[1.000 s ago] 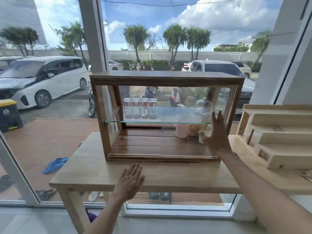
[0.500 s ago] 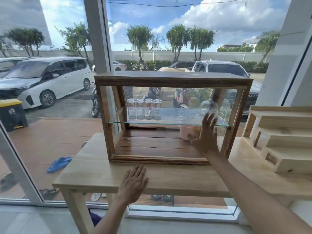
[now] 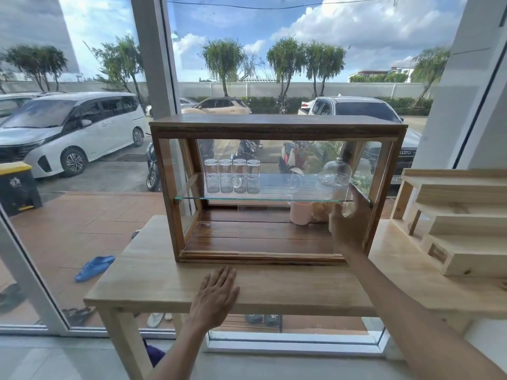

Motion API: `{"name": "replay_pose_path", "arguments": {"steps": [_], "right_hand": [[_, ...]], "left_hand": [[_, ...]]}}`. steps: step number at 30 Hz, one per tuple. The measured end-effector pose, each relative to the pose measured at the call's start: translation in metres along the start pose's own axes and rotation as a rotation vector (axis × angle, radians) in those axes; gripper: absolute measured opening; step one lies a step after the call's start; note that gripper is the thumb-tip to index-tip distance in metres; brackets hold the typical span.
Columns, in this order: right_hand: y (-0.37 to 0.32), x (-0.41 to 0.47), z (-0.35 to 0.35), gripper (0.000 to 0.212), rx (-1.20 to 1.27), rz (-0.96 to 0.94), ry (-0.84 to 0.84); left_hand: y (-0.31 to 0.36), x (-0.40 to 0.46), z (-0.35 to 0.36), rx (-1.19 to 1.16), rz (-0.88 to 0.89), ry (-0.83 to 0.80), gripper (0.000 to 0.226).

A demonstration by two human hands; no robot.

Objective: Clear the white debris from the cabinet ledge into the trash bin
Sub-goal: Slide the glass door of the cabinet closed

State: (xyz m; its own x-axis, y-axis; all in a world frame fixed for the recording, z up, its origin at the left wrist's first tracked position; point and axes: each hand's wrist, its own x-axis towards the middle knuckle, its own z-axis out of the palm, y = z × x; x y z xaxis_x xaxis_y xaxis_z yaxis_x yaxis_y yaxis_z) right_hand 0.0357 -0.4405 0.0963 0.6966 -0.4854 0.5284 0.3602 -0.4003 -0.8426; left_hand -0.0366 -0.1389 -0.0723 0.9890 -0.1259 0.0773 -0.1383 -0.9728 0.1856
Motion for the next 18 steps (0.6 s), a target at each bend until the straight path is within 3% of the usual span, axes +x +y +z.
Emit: {"name": "replay_pose_path", "arguments": {"steps": [4, 7, 13, 18], "right_hand": [[0.016, 0.009, -0.008, 0.053, 0.0, 0.173, -0.018], [0.024, 0.004, -0.006, 0.045, -0.017, 0.176, -0.066], [0.011, -0.005, 0.003, 0.043, -0.041, 0.223, -0.008], [-0.006, -0.022, 0.017, 0.039, 0.011, 0.18, -0.137]], "left_hand": [[0.0, 0.001, 0.003, 0.005, -0.006, 0.001, 0.095], [0.001, 0.001, 0.003, -0.003, -0.016, 0.017, 0.096], [0.003, 0.001, 0.002, -0.001, -0.018, 0.01, 0.095], [0.004, 0.001, 0.001, -0.002, -0.019, 0.01, 0.095]]}}
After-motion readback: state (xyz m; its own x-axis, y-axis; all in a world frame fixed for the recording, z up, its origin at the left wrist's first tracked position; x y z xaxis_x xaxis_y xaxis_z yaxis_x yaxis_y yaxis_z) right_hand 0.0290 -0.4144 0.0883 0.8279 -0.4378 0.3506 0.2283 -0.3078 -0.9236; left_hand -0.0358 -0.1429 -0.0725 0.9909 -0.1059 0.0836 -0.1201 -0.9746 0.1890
